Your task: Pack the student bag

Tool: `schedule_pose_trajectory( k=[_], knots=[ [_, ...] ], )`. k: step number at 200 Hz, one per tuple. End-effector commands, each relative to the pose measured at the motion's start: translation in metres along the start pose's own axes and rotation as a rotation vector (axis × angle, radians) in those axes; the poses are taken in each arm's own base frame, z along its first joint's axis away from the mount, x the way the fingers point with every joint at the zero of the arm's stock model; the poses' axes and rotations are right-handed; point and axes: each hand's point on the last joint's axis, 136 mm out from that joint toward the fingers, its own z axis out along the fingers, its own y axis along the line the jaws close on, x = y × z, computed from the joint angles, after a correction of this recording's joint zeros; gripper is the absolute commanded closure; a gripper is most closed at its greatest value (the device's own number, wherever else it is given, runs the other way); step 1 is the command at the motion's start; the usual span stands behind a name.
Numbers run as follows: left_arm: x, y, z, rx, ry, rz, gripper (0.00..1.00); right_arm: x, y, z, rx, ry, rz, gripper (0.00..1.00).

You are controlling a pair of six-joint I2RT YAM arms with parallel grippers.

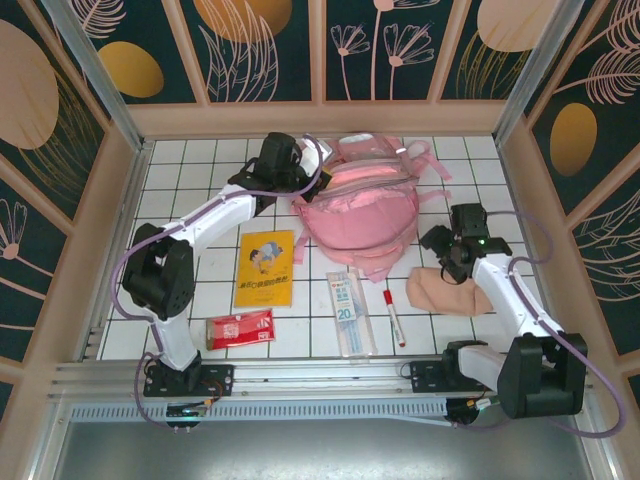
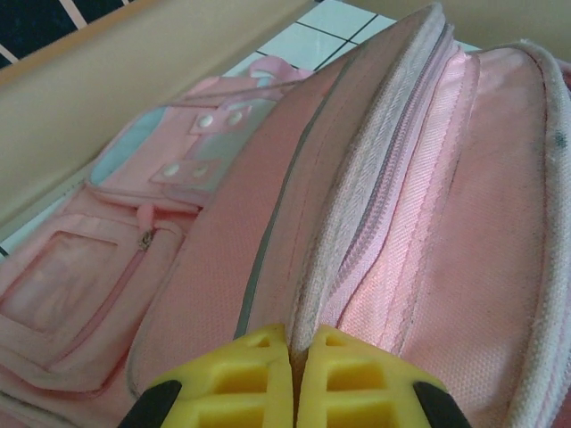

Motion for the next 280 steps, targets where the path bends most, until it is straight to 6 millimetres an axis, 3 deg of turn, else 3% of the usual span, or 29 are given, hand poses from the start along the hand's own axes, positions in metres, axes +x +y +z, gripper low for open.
schedule_pose_trajectory(
  k=[1, 33, 60, 81, 99, 107, 114, 142, 177, 222, 259, 280],
  knots=[
    [-0.026, 0.012, -0.003, -0.012, -0.085, -0.041, 1.0, 0.037, -0.039, 0.003, 0.139, 0.067, 0.182, 0.17],
    [-0.028, 0.011, -0.004, 0.002, -0.092, -0.039, 1.0, 0.064, -0.038, 0.006, 0.197, 0.082, 0.049, 0.19],
    [-0.035, 0.014, -0.008, 0.021, -0.117, -0.06, 1.0, 0.078, -0.051, 0.017, 0.266, 0.099, -0.055, 0.21],
    [-0.035, 0.017, -0.008, 0.019, -0.116, -0.054, 1.0, 0.091, -0.038, 0.035, 0.172, 0.168, -0.238, 0.24],
    [-0.034, 0.015, -0.007, 0.036, -0.105, -0.05, 1.0, 0.097, -0.031, 0.041, 0.141, 0.19, -0.336, 0.42],
    [-0.032, 0.016, -0.006, 0.037, -0.099, -0.053, 1.0, 0.095, -0.029, 0.042, 0.143, 0.181, -0.359, 0.57],
    [-0.03, 0.016, -0.005, 0.038, -0.095, -0.055, 1.0, 0.093, -0.029, 0.041, 0.153, 0.167, -0.381, 0.64],
    [-0.026, 0.015, -0.004, 0.043, -0.086, -0.058, 1.0, 0.078, -0.005, 0.028, 0.11, 0.089, -0.444, 0.88],
    [-0.029, 0.016, -0.008, 0.074, -0.095, -0.072, 1.0, 0.059, 0.033, -0.003, -0.019, 0.014, -0.46, 1.0],
    [-0.034, 0.021, -0.012, 0.073, -0.107, -0.081, 1.0, 0.044, 0.061, -0.041, -0.153, -0.075, -0.508, 1.0],
    [-0.027, 0.022, -0.007, 0.078, -0.088, -0.086, 1.0, 0.038, 0.061, -0.047, -0.148, -0.108, -0.525, 1.0],
    [-0.024, 0.021, -0.005, 0.082, -0.082, -0.091, 1.0, 0.039, 0.07, -0.055, -0.197, -0.11, -0.541, 1.0]
  ],
)
